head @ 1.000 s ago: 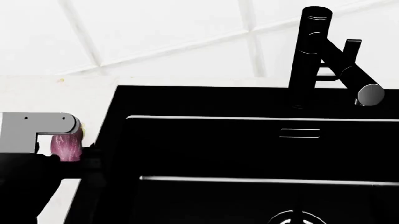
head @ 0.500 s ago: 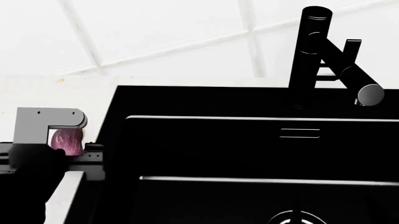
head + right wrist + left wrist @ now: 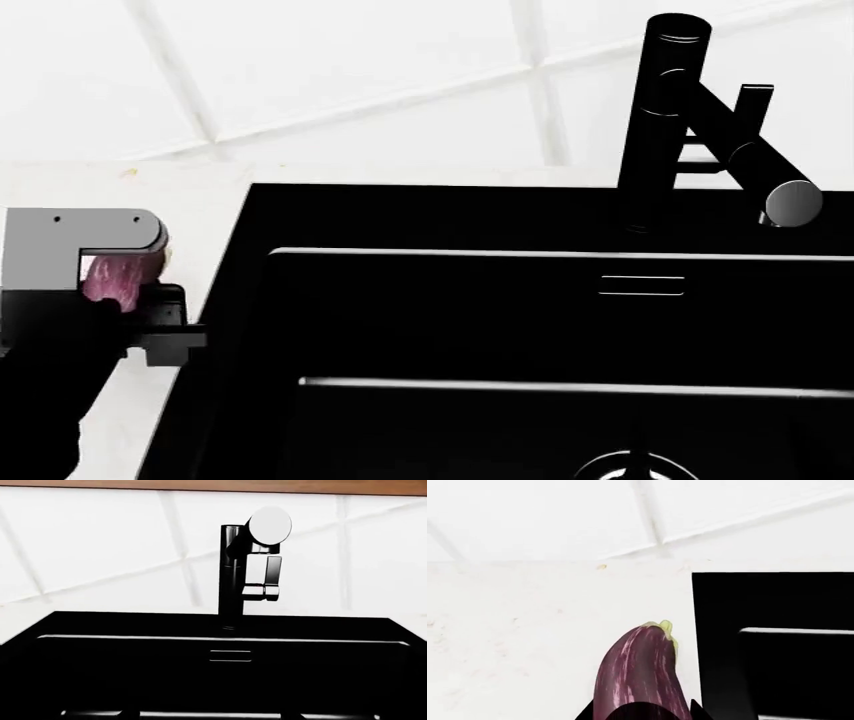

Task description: There is a mixed pile of frozen fruits and vegetables on the counter. Locate all the frozen vegetables and place the items in a bowl on the counter. Take all the frozen fruits and defrost them in a running sink.

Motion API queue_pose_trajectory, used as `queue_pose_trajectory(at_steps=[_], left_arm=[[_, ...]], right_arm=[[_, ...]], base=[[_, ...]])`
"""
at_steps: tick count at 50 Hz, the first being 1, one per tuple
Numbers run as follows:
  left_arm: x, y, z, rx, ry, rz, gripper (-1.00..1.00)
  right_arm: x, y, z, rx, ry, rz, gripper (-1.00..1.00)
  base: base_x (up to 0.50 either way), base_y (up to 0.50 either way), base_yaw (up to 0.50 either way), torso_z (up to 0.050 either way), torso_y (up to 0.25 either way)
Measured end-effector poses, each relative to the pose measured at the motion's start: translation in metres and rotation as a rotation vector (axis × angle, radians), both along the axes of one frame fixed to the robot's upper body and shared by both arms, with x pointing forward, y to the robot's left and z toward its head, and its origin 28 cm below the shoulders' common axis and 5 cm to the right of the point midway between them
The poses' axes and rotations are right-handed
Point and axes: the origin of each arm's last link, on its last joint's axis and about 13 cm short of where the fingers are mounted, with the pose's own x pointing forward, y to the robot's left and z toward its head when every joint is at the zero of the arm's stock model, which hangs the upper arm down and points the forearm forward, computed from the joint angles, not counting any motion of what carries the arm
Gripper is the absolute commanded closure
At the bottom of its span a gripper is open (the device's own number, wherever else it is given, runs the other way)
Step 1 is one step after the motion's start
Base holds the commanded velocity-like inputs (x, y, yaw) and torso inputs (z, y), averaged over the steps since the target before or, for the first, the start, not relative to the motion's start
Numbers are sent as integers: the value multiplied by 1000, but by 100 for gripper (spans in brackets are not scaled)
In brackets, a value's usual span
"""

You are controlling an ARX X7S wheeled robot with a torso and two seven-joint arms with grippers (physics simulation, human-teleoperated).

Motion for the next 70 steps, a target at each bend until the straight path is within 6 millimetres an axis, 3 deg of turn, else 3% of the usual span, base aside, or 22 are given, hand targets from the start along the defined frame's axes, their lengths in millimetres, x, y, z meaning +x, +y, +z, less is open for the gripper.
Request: queue_pose_trajectory(at_steps=[10, 25, 35, 52, 70], left_arm=[[-26, 4, 24, -17, -73, -22, 100], [-84, 10, 61, -37, -183, -85, 100], [-117, 14, 74, -29, -239, -110, 100], [-161, 21, 69, -21, -268, -117, 100], [-180, 23, 61, -16, -277, -117, 100]], right_arm=[[-2, -1, 7, -5, -24, -12, -100], [-6, -12, 30, -30, -79, -44, -100], [-10, -18, 44, -47, -103, -60, -100], [-17, -21, 52, -42, -124, -45, -100], [-21, -20, 54, -22, -126, -45, -100]], base=[[0, 0, 0, 0, 0], [0, 0, 0, 0, 1], [0, 0, 0, 0, 0], [0, 0, 0, 0, 0], [-147, 0, 0, 0, 0]])
